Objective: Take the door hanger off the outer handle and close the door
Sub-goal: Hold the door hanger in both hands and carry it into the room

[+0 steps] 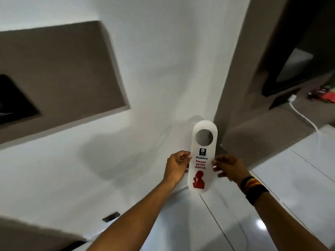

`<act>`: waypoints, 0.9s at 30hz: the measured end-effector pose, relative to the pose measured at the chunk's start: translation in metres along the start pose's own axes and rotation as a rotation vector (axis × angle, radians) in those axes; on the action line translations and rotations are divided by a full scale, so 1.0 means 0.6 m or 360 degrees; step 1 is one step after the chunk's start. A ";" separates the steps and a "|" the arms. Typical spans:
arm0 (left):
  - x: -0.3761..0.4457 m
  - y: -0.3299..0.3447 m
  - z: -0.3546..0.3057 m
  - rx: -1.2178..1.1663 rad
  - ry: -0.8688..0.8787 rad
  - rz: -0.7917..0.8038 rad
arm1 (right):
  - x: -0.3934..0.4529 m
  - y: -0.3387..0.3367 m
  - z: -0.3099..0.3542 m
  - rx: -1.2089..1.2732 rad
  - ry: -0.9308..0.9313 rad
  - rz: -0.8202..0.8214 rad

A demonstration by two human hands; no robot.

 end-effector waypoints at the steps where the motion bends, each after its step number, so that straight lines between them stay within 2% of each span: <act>1: 0.006 0.060 0.007 -0.0017 -0.0083 0.0032 | 0.022 -0.039 -0.026 0.0000 0.0073 -0.0051; 5: 0.019 0.216 0.036 -0.0011 -0.0264 0.0081 | 0.073 -0.132 -0.112 0.0125 0.0283 -0.0227; 9: 0.030 0.333 0.044 0.0040 -0.0414 0.0253 | 0.131 -0.193 -0.182 0.0232 0.0501 -0.0479; 14: 0.073 0.421 0.036 0.0041 -0.0693 0.0480 | 0.229 -0.226 -0.209 0.0286 0.0609 -0.0697; 19: 0.120 0.469 0.009 0.0145 -0.0744 0.0603 | 0.298 -0.246 -0.210 0.0135 0.0604 -0.0857; 23: 0.140 0.472 0.012 0.0351 -0.0505 0.0497 | 0.298 -0.245 -0.194 0.0145 0.0528 -0.0835; 25: 0.132 0.458 0.011 0.0529 -0.0205 0.0396 | 0.280 -0.243 -0.179 0.0109 0.0437 -0.0857; 27: 0.115 0.433 0.002 0.0700 0.0253 0.0238 | 0.251 -0.228 -0.155 -0.0027 0.0206 -0.0928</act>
Point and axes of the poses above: each hand's wrist, its own x-axis towards the middle knuckle, its own y-axis out of the palm, z = x × y, the point moved 5 cm from there along x, towards the middle knuckle, and after that the axes turned 12 degrees about -z, right-handed, at the moved point
